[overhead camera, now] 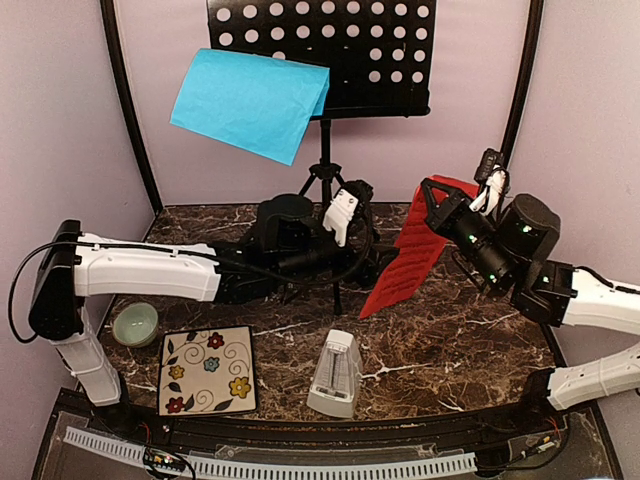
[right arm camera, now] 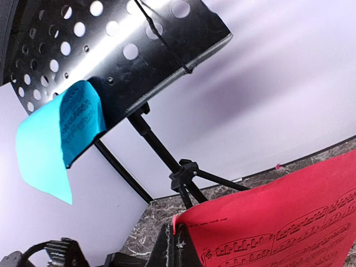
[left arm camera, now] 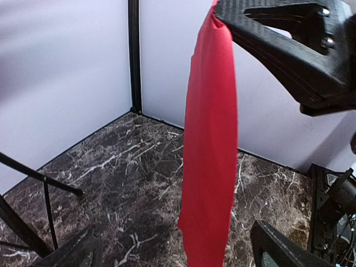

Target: Set up the instrument practice props

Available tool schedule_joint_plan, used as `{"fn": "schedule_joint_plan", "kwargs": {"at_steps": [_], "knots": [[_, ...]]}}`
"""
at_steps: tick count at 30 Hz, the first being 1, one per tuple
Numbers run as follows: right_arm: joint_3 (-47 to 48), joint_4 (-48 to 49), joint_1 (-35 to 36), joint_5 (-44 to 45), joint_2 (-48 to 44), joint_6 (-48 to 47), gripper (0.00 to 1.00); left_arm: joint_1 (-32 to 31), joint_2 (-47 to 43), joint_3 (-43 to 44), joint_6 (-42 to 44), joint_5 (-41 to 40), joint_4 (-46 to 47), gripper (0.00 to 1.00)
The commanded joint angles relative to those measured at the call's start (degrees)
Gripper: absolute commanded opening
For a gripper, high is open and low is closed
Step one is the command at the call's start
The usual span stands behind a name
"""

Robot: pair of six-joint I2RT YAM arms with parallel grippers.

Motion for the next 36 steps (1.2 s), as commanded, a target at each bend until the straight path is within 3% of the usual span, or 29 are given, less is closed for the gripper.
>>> {"fn": "schedule_joint_plan", "kwargs": {"at_steps": [1,4,11,19,22,23,28,29,33,36], "knots": [[-1.1,7.9,4.7,7.0,-1.4,-5.9,0.0,-0.2,2.7,6.1,3.8,1.4,-1.0,0.94],[-0.9,10.5,7.0,8.3,-0.6,-9.1,0.0,-0.2,3.8,8.1,4.4,3.4,-1.1,0.91],[0.6,13.0,10.2,9.7,0.8,-13.2,0.0,-0.2,4.0,9.6,6.0,1.5,-0.1,0.73],[3.9,12.5,10.9,5.9,2.8,-16.2,0.0,-0.2,3.6,11.4,8.5,-0.3,2.6,0.29],[6.1,12.1,11.0,3.7,3.5,-19.1,0.0,-0.2,2.5,12.2,9.8,-0.7,3.2,0.02],[6.9,11.5,10.9,3.3,3.7,-20.4,0.01,-0.2,1.9,12.2,10.1,-0.9,3.8,0.0],[12.7,6.3,10.6,2.4,3.8,-28.6,0.25,0.0,-1.9,13.7,12.5,-1.6,4.6,0.0],[13.9,5.1,10.4,1.9,3.5,-30.3,0.39,0.1,-2.6,14.3,13.0,-1.8,4.6,0.0],[15.7,3.6,8.9,-0.6,1.6,-35.7,0.65,0.9,-5.4,16.9,14.3,-2.7,3.3,0.0],[17.7,1.3,5.5,-2.2,0.3,-35.9,0.72,3.0,-7.7,18.2,12.2,-1.2,3.2,0.0]]}}
